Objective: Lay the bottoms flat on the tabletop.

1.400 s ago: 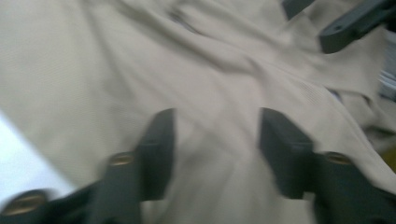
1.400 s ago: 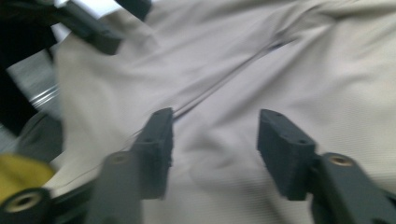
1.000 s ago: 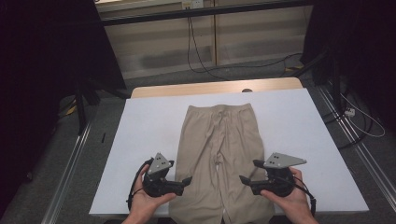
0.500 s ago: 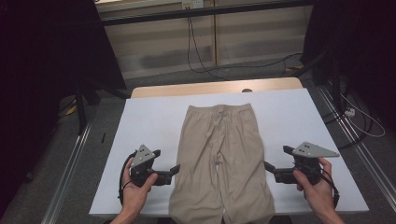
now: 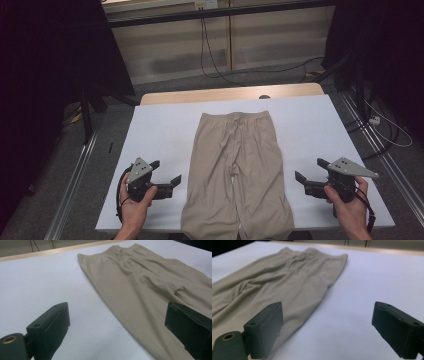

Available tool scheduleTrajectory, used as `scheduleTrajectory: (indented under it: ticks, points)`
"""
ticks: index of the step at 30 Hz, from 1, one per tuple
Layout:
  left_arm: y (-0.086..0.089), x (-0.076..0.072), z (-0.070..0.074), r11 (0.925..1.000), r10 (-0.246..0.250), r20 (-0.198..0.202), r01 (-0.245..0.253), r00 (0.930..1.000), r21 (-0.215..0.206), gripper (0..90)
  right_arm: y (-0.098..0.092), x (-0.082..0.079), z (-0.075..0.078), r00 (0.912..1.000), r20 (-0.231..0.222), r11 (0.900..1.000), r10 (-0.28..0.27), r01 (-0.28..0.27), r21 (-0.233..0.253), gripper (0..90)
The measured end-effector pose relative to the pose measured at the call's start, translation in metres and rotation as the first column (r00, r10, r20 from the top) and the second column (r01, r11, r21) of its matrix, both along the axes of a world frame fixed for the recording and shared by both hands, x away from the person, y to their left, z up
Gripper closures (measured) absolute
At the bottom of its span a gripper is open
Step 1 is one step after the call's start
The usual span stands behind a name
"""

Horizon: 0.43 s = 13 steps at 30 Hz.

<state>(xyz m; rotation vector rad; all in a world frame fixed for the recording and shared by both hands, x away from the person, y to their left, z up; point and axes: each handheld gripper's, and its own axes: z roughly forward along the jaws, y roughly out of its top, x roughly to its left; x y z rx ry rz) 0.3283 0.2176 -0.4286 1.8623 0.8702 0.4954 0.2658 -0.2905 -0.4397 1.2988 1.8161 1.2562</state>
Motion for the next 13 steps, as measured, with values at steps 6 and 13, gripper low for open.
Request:
scheduleTrajectory:
  ticks: [6, 13]
  points:
    - [-0.0005, 0.0001, 0.0009, 0.9999, -0.005, 0.003, 0.005, 1.0000, -0.010, 6.2, 0.0017, 0.0014, 0.0000, 0.9999, 0.014, 1.000, 0.009, -0.009, -0.002, 9.1]
    - [0.0009, 0.0014, 0.0004, 0.9998, 0.020, -0.014, -0.020, 0.9997, -0.009, 6.2, 0.0032, 0.0030, -0.0007, 0.9997, 0.014, 1.000, 0.021, -0.021, -0.008, 9.1]
